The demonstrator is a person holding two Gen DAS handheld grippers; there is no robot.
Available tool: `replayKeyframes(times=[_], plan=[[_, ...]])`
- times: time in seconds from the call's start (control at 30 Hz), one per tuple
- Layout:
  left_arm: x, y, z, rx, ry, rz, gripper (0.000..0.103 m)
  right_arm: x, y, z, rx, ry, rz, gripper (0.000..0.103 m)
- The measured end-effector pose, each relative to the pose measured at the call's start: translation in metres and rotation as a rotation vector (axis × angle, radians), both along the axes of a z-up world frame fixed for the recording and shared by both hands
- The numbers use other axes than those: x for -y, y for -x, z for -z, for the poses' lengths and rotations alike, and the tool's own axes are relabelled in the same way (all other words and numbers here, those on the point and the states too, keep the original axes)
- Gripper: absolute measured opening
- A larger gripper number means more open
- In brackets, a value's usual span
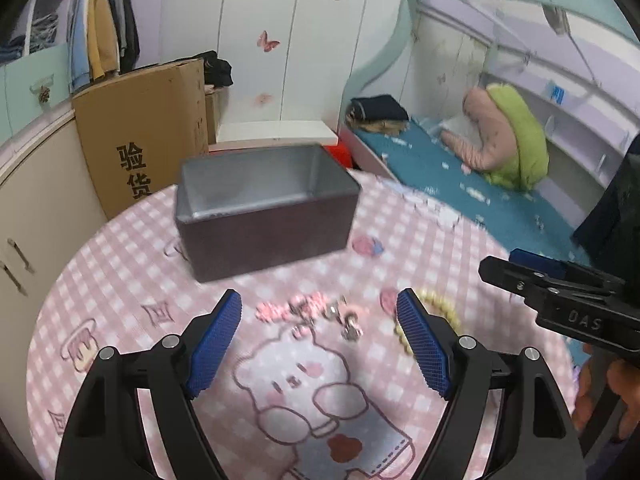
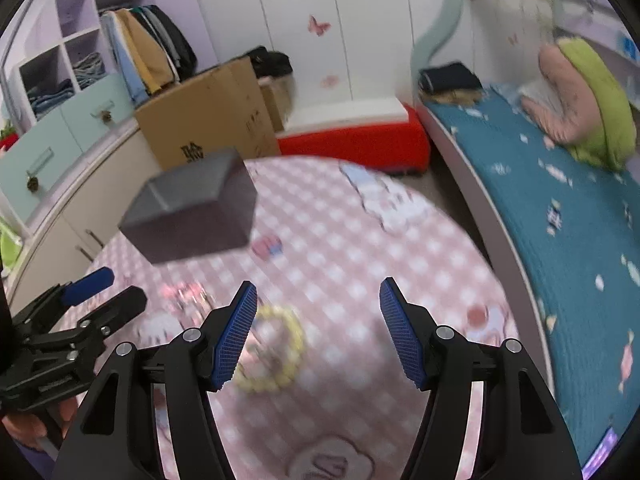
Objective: Organize jewelry
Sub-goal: 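Return the left tool to the table and grasp the yellow bead bracelet, then carry the yellow bracelet into the tin and open the left tool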
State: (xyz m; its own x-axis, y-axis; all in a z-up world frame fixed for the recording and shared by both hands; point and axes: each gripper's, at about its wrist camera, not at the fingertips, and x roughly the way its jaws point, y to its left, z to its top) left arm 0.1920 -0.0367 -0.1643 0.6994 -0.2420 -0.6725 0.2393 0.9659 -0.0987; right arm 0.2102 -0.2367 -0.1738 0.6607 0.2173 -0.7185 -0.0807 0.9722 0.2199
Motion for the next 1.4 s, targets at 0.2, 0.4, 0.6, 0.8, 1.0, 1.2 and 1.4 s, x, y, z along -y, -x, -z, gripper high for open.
replayKeyframes(times=[0.2,0.4,0.6,0.8,1.0,1.2,1.4], plan=[[0.021,-0.004,0.021,-0.038,-0.037,0.031,0.06,0.008,0.008,0.025,-0.043,-0.024,-0.015,0.062],[0.033,-0.014,0.032,-0.07,-0.064,0.042,0.039,0.009,0.008,0.033,-0.055,-0.043,-0.022,0.062],[0.033,-0.022,0.039,-0.111,-0.057,0.063,0.009,0.008,0.005,0.035,-0.059,-0.042,-0.037,0.062],[0.023,-0.019,0.033,-0.105,-0.033,0.072,0.009,0.001,0.003,0.034,-0.061,0.003,-0.055,0.062],[0.002,-0.008,0.009,-0.068,0.028,0.078,0.009,-0.013,0.005,0.033,-0.066,0.06,-0.08,0.054],[-0.022,0.003,-0.009,-0.055,0.101,0.08,0.009,-0.025,0.004,0.033,-0.088,0.09,-0.114,0.048],[-0.036,0.009,-0.019,-0.045,0.139,0.081,0.009,-0.036,0.002,0.034,-0.088,0.168,-0.118,0.019]])
